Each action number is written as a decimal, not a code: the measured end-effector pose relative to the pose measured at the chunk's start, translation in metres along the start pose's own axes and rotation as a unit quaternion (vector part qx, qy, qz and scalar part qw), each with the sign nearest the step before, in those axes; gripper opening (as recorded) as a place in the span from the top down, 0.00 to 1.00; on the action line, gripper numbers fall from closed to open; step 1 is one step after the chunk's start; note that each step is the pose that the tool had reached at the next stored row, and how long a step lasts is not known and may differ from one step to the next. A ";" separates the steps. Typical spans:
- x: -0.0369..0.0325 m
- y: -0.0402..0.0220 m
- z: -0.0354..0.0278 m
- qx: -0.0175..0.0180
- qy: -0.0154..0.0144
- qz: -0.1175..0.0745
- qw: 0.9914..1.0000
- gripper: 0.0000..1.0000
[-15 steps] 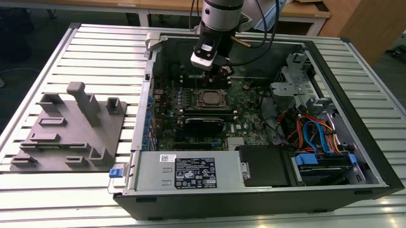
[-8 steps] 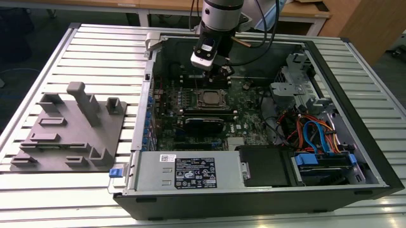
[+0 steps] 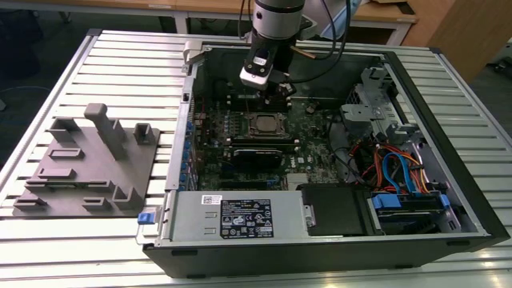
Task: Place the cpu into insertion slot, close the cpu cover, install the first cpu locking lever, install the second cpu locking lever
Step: 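Install the first cpu locking lever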
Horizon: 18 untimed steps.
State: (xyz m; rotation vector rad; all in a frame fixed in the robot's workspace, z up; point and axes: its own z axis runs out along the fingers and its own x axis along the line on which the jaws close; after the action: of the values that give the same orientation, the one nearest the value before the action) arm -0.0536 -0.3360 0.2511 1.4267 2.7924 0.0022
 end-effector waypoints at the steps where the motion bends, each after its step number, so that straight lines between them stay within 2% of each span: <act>1: 0.0000 0.0000 0.0000 0.000 0.000 -0.001 1.000 0.90; 4: 0.0000 -0.0001 0.0000 0.000 0.000 -0.017 1.000 0.90; 7: 0.0000 -0.0001 0.0000 0.000 0.000 -0.040 0.999 0.90; 10: 0.0001 -0.0001 0.0000 0.000 0.000 -0.066 0.998 0.90; 14: 0.0003 -0.0004 0.0001 0.000 0.000 -0.098 0.995 0.90; 18: 0.0026 -0.0036 0.0001 0.000 0.000 -0.101 0.995 0.90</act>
State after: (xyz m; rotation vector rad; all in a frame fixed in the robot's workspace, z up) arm -0.0580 -0.3360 0.2510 1.1367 2.9227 0.0031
